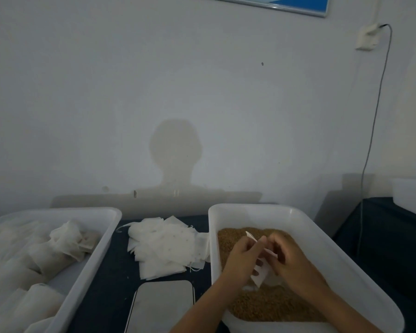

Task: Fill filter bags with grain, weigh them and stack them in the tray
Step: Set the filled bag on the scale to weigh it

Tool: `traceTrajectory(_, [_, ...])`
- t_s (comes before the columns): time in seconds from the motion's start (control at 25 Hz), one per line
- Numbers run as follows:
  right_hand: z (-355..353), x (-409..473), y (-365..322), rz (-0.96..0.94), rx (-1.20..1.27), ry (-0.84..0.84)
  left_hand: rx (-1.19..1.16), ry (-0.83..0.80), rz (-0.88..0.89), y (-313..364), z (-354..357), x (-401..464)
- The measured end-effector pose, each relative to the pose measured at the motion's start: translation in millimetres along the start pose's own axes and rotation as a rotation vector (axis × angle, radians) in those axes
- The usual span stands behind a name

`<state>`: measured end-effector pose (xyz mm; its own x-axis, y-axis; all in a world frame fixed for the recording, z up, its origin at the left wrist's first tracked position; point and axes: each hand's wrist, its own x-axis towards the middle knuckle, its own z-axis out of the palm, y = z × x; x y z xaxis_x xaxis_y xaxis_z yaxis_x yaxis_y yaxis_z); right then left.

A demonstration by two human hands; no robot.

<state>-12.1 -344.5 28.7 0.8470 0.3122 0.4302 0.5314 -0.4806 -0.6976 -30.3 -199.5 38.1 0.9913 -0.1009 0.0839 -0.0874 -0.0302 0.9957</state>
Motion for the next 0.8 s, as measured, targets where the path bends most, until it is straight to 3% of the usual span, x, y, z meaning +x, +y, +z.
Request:
traceTrajectory(0.36, [0.4,-3.5,-6.9,0.055,0.268,-0.222,0.154,0.082,0.145,-10.9,-3.5,2.5])
traceTrajectory(0.6, [-4.1,-3.9,-11.6,0.160,0.509,-0.246,-0.071,0.027,0.079,-8.4,-3.7,-1.3])
traceTrajectory(0.8, [-4.5,-2.2,-14.1,0.211,0.482,-0.231,-0.134,0.065,0.020,-9.1,-3.4,0.7])
